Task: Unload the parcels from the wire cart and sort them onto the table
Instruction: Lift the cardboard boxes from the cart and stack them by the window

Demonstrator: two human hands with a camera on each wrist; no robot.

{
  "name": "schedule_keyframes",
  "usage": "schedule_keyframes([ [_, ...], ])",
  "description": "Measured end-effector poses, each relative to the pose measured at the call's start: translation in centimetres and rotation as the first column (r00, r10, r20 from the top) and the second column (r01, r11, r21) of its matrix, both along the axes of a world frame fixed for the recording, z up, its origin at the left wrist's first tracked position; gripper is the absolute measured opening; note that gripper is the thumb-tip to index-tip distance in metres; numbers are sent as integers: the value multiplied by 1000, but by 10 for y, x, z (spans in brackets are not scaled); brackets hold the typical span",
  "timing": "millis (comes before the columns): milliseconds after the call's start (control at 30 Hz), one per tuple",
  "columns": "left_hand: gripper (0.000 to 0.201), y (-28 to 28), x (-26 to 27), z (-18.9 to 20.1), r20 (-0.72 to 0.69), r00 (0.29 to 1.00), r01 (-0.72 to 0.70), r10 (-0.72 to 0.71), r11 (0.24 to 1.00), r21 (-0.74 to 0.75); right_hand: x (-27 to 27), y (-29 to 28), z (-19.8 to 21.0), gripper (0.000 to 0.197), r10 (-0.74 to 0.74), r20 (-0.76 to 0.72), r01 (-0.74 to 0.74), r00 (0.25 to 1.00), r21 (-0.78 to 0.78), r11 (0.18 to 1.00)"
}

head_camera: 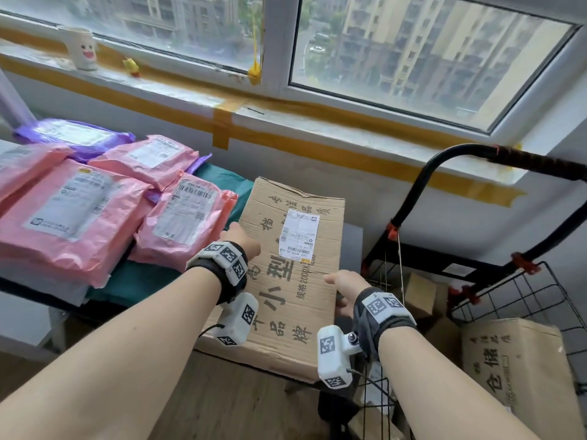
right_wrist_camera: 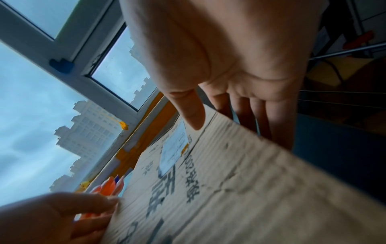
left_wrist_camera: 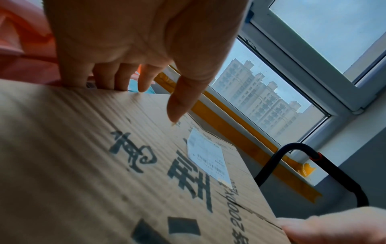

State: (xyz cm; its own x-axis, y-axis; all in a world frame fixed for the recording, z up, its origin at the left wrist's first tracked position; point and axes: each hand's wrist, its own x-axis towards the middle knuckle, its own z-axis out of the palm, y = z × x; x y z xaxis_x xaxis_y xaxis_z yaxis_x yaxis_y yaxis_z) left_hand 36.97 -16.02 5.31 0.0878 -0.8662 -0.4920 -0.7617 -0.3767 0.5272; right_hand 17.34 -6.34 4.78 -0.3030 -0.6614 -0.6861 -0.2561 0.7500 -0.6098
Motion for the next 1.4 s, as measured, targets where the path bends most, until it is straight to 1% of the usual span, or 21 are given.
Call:
schedule_keyframes([
  [67, 54, -2, 1, -2, -17, 1000, -1, 1, 1000, -5, 4, 2, 9, 11, 16, 22, -16, 1000, 7, 1000],
  [167, 53, -1, 1, -2, -21, 1000, 9, -9, 1000, -13, 1, -1, 1, 13, -47, 72, 50, 996, -37, 998],
  [233, 53, 2, -1, 1, -12, 1000, 8, -8, 1000, -28, 0, -2, -3, 31, -93, 146, 99, 985, -34, 995],
  [267, 54, 4, -1, 3, -5, 1000, 3, -3, 999, -32, 1, 0, -1, 33, -112, 187, 119, 976, -26, 993],
  [333, 55, 7, -3, 8, 6, 1000, 0, 0, 999, -42, 1, 2, 1, 35, -126, 206, 130, 970, -5, 992],
  [400, 59, 9, -6, 14, 19, 1000, 14, -13, 998, -68, 1, 2, 5, 39, -80, 155, 84, 985, -23, 996],
  [467, 63, 12, -11, 23, 38, 998, 49, -45, 992, -117, -4, 1, 12, 52, 17, -11, -18, 1000, -51, 999],
  [533, 60, 14, -21, 34, 53, 994, 104, -96, 978, -182, -9, 3, 28, 61, 87, -170, -104, 982, -93, 990],
  [600, 57, 16, -34, 48, 62, 984, 176, -167, 958, -225, -18, 7, 43, 59, 137, -299, -187, 944, -143, 972],
  [633, 57, 18, -42, 55, 86, 973, 231, -216, 942, -245, -22, 10, 51, 56, 150, -364, -219, 919, -155, 963],
  [700, 55, 23, -62, 70, 179, 928, 365, -326, 888, -279, -33, 17, 67, 52, 159, -483, -267, 861, -164, 950],
  [767, 53, 31, -87, 82, 268, 870, 487, -415, 808, -330, -46, 27, 82, 48, 142, -566, -286, 812, -173, 943],
  [833, 53, 42, -115, 93, 324, 811, 584, -488, 716, -383, -63, 42, 94, 44, 126, -622, -287, 773, -167, 943],
  [967, 49, 72, -174, 106, 344, 701, 708, -624, 556, -435, -104, 83, 108, 41, 62, -689, -206, 722, -128, 970],
  [1100, 49, 104, -228, 110, 333, 595, 783, -731, 435, -445, -154, 125, 108, 39, -21, -714, -93, 699, -120, 988],
  [1167, 49, 118, -254, 109, 339, 541, 817, -770, 385, -428, -183, 147, 107, 37, -47, -728, -49, 684, -111, 993],
  [1267, 49, 137, -293, 103, 373, 498, 844, -783, 340, -414, -229, 177, 100, 34, -55, -735, 2, 676, -74, 997],
  [1333, 47, 147, -318, 94, 394, 485, 855, -781, 330, -400, -262, 197, 90, 33, -74, -726, 53, 684, -52, 997],
  [1400, 47, 158, -345, 80, 410, 478, 866, -777, 338, -370, -295, 215, 75, 32, -93, -710, 93, 698, -39, 995],
])
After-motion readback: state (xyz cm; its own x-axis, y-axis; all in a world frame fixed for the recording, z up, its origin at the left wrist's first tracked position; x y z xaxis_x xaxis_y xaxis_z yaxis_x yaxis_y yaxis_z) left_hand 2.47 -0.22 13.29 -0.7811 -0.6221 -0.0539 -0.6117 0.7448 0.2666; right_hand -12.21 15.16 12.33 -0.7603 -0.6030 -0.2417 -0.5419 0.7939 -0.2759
